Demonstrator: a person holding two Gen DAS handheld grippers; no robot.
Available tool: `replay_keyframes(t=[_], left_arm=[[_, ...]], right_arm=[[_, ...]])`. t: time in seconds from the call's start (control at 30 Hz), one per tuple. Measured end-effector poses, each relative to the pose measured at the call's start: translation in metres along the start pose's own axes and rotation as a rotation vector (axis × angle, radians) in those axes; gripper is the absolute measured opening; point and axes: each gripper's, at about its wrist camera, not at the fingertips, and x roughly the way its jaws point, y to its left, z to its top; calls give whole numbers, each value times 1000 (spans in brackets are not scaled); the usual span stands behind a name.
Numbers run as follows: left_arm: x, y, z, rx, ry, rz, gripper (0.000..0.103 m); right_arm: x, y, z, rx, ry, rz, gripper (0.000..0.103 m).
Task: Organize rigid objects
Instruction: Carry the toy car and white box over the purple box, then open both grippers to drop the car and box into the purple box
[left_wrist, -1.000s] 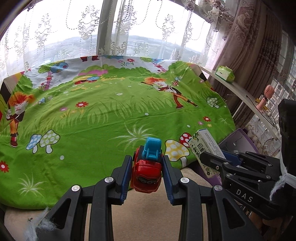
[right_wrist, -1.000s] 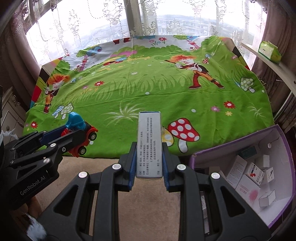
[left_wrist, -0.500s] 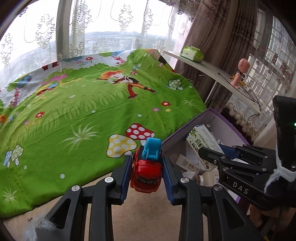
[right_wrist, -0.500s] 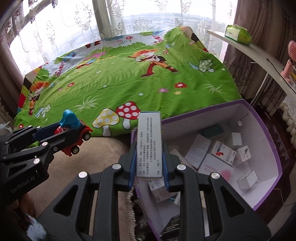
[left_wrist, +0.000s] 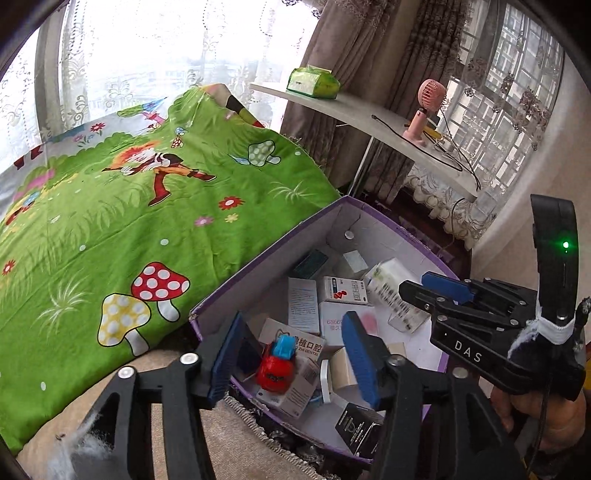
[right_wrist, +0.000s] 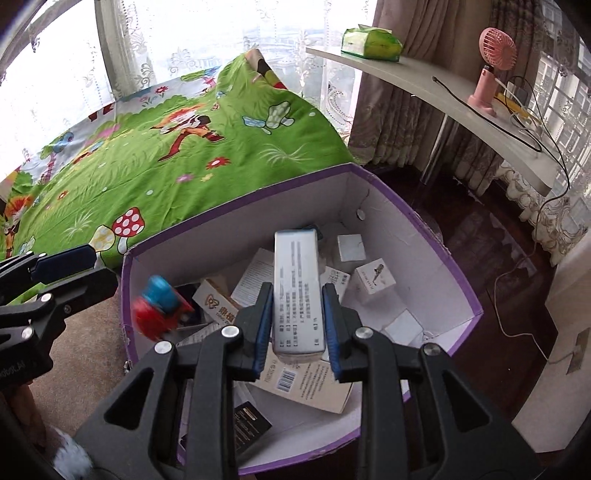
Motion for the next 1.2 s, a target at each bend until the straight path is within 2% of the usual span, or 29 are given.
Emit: replay_keyframes(t=[0.03, 0.1, 0.17, 0.23, 0.4, 0.53, 0.6, 0.67, 1.2], left_arm=[[-1, -2, -1, 4, -3, -4, 65], [-4, -3, -2, 8, -5, -9, 72], [-6, -4, -4, 1, 1, -21, 79], [-7, -6, -7, 2, 9, -12, 83], [-10, -17, -17, 40, 32, 13, 87], [-16, -22, -23, 53, 23, 7, 101], [-20, -25, -23, 54, 7, 19, 102], [-22, -28, -22, 73, -2, 47, 102], [-17, -31, -25, 82, 33, 12, 102]], right_arm=[[-2, -3, -1, 7, -2, -3, 43], [-6, -6, -3, 12, -13, -2, 61], [-10, -8, -5, 8, -19, -13, 64], [-13, -10, -8, 18, -16, -3, 64], [-28, -13, -19, 35, -14, 8, 67], [-41, -18, -29, 52, -19, 0, 67], [-43, -20, -33, 54, -22, -7, 67], [-44, -22, -34, 69, -20, -10, 67], [-41, -23, -35, 68, -19, -14, 67]])
